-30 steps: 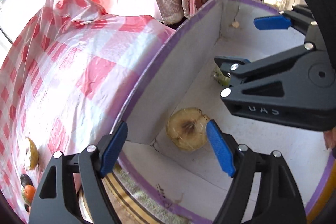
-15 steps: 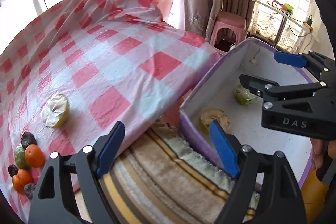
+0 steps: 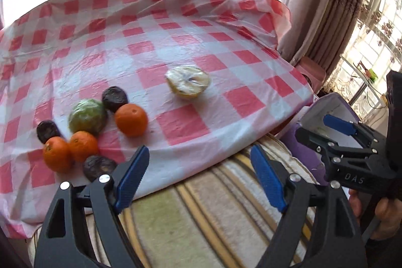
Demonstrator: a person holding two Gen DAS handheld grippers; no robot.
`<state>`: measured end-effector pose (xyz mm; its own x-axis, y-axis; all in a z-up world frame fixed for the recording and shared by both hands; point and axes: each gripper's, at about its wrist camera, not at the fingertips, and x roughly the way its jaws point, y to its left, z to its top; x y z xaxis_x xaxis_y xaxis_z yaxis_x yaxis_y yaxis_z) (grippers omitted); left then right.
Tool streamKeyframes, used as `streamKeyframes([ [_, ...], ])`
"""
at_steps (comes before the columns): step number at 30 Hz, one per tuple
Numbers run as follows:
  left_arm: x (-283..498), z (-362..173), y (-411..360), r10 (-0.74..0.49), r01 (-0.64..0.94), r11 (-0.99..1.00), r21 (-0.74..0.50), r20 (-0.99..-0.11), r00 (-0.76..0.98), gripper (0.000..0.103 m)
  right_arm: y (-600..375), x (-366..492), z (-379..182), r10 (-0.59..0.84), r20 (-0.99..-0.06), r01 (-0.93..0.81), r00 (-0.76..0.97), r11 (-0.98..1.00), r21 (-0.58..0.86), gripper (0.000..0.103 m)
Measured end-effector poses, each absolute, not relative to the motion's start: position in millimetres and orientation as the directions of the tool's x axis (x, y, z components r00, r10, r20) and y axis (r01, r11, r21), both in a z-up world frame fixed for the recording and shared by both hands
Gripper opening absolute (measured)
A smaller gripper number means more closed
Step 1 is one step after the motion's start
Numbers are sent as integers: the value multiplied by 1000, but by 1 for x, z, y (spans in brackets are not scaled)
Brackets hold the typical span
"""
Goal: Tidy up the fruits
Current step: 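Move both open tools back over the fruit on the cloth, then grasp the large orange with the left tool while the right tool grasps a dark shrivelled fruit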
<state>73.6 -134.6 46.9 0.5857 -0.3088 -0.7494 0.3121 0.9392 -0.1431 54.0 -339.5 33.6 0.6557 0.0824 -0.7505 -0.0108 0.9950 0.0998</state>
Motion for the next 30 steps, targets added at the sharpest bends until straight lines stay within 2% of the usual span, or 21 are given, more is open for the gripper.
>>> streamKeyframes([
  [8, 63, 43, -35, -261, 162, 965, -205, -734, 627, 82, -267, 60, 28, 222, -757, -171, 614, 974, 147, 87],
  [10, 64, 39, -17, -242, 129, 970, -208, -738, 630, 72, -254, 63, 28, 238, -759, -200, 606, 969, 144, 87],
  [14, 75, 29, 11, -238, 74, 967, -246, -750, 617, 62, -226, 69, 30, 287, -761, -262, 582, 952, 158, 87],
  [19, 94, 21, 23, -233, 54, 966, -252, -766, 599, 53, -192, 79, 28, 342, -771, -338, 537, 925, 175, 82],
  [21, 101, 18, 25, -237, 51, 965, -258, -770, 593, 53, -180, 85, 25, 360, -779, -361, 513, 914, 185, 75],
  [26, 112, 12, 25, -253, 69, 962, -263, -775, 579, 52, -156, 94, 20, 391, -792, -419, 468, 888, 190, 72],
  [28, 115, 9, 25, -266, 74, 959, -274, -777, 571, 46, -148, 97, 17, 399, -797, -435, 452, 879, 193, 69],
  [30, 114, 8, 26, -269, 78, 958, -275, -773, 575, 46, -142, 101, 14, 408, -803, -441, 435, 874, 206, 66],
])
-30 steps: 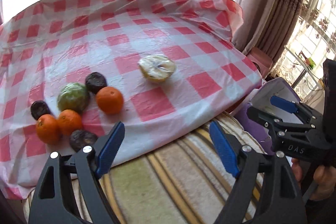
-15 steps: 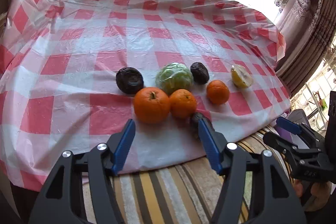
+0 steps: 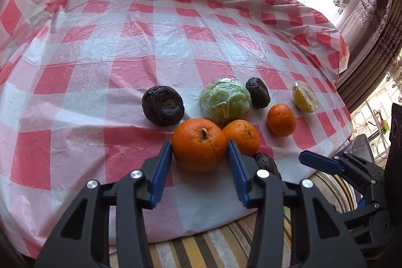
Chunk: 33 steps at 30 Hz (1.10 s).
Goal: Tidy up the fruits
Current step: 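Grasp the large orange with the left tool while the right tool grasps a dark shrivelled fruit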
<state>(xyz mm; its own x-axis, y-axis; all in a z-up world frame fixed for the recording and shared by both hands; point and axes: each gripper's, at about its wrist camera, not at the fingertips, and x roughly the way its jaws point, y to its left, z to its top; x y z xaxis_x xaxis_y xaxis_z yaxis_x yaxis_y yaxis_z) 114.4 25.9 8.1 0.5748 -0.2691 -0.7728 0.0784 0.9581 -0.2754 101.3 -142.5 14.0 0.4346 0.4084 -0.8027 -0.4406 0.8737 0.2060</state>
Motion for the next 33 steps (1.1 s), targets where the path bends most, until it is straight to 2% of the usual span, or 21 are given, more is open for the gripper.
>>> streamKeyframes([
  [8, 102, 12, 35, -222, 27, 964, -263, -747, 626, 45, -129, 114, 6, 452, -806, -457, 382, 851, 261, 55],
  [17, 97, 15, 36, -201, 18, 969, -248, -742, 640, 45, -134, 122, 2, 505, -786, -423, 356, 838, 346, 54],
  [22, 96, 14, 35, -192, 19, 972, -236, -741, 644, 45, -132, 123, 3, 496, -790, -422, 360, 842, 336, 54],
  [23, 96, 14, 35, -191, 16, 971, -237, -740, 644, 45, -130, 123, 3, 489, -794, -427, 362, 844, 325, 53],
  [24, 95, 14, 36, -190, 13, 971, -238, -740, 645, 45, -127, 122, 3, 495, -794, -438, 353, 837, 327, 47],
  [27, 95, 14, 36, -189, 12, 971, -237, -740, 646, 45, -123, 121, 2, 493, -796, -451, 350, 834, 318, 43],
  [33, 94, 14, 38, -188, 7, 971, -240, -739, 647, 45, -118, 116, 6, 479, -794, -469, 374, 836, 284, 42],
])
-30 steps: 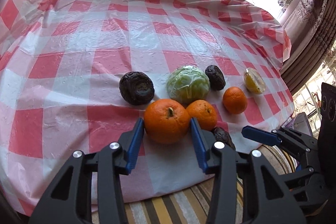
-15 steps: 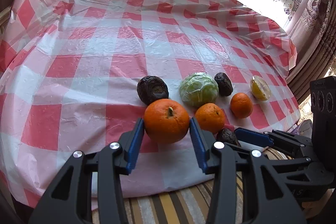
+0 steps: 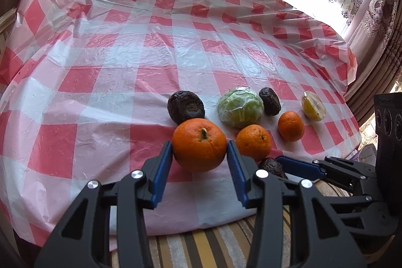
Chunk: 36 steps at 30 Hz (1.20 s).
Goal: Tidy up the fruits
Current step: 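Grasp the large orange with the left tool while the right tool grasps a dark shrivelled fruit, then carry the orange and dark fruit with both tools into the white box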
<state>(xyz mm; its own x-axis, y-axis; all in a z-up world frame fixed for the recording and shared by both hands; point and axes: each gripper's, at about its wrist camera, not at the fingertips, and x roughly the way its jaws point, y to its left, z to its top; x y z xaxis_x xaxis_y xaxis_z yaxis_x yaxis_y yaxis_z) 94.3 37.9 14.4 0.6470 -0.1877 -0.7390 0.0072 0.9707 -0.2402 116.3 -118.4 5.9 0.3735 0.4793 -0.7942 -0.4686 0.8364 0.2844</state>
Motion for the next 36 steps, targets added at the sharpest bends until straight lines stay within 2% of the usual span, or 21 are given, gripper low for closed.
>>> streamKeyframes([
  [11, 84, 24, 26, -145, 18, 984, -179, -733, 664, 45, -125, 98, 24, 426, -766, -467, 481, 864, 188, 41],
  [36, 73, 48, -53, -189, 173, 980, -98, -730, 656, 45, -220, 85, 44, 375, -727, -316, 575, 921, 226, 41],
])
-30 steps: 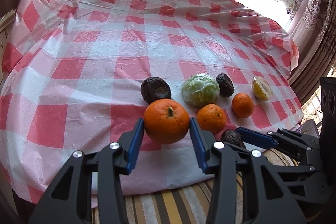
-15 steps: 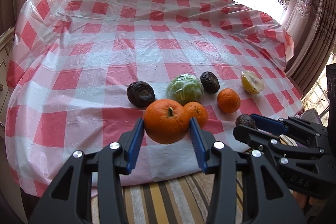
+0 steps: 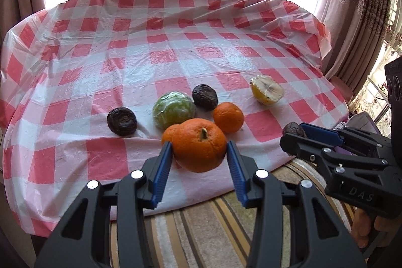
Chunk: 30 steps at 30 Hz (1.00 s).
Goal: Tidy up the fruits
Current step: 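Carry the orange and dark fruit with both tools into the white box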
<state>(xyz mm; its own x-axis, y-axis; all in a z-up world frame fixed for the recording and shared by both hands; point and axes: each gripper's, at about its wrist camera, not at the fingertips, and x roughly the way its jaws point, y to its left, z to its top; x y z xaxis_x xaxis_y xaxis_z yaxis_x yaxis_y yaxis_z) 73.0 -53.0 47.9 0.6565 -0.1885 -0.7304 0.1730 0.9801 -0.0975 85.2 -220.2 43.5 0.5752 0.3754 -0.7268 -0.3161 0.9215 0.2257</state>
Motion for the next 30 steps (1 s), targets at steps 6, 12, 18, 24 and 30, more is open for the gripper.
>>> streamKeyframes([
  [6, 74, 50, -80, -208, 224, 971, -79, -736, 644, 45, -252, 82, 44, 338, -724, -263, 601, 939, 220, 41],
  [12, 75, 51, -110, -244, 286, 955, -73, -741, 626, 45, -297, 76, 44, 285, -726, -184, 626, 959, 217, 41],
  [18, 73, 51, -153, -301, 379, 923, -70, -746, 594, 45, -359, 67, 43, 204, -733, -79, 649, 976, 202, 41],
  [24, 72, 51, -208, -357, 488, 871, -55, -754, 552, 45, -419, 59, 37, 118, -746, 30, 656, 983, 182, 41],
  [30, 67, 44, -268, -399, 596, 802, -36, -776, 489, 45, -463, 52, 24, -1, -768, 126, 640, 987, 104, 41],
])
